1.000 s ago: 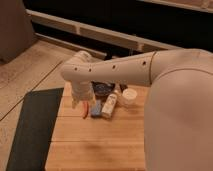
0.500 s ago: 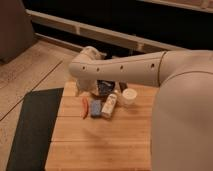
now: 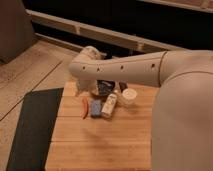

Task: Drag the pepper across the table

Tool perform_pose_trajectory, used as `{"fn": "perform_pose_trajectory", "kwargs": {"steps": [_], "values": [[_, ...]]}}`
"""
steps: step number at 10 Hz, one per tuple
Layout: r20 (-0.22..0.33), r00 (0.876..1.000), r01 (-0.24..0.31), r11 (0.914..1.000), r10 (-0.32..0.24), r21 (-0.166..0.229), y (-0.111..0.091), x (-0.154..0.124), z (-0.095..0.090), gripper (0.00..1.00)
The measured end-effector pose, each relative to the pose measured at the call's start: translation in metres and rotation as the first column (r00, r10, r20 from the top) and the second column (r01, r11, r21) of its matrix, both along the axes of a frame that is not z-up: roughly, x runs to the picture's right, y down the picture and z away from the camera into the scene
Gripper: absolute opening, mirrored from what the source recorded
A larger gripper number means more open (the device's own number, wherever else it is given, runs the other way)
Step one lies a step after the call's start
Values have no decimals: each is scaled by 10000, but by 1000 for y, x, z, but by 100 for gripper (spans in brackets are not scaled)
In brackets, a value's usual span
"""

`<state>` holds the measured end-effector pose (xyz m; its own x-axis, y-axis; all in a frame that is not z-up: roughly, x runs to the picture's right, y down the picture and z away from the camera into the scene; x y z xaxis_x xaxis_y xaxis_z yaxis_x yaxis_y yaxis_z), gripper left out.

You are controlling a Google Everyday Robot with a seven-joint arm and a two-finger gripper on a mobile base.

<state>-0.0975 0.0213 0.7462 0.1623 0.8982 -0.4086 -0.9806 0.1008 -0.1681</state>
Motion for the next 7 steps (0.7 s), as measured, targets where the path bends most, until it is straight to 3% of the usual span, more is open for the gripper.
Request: {"fn": "perform_pose_trajectory", "kwargs": {"steps": [4, 7], "values": [[1269, 9868, 1054, 9938, -1002, -351, 17, -32, 42, 65], [1698, 9736, 1664, 9835, -1523, -716, 26, -43, 73, 65]]}}
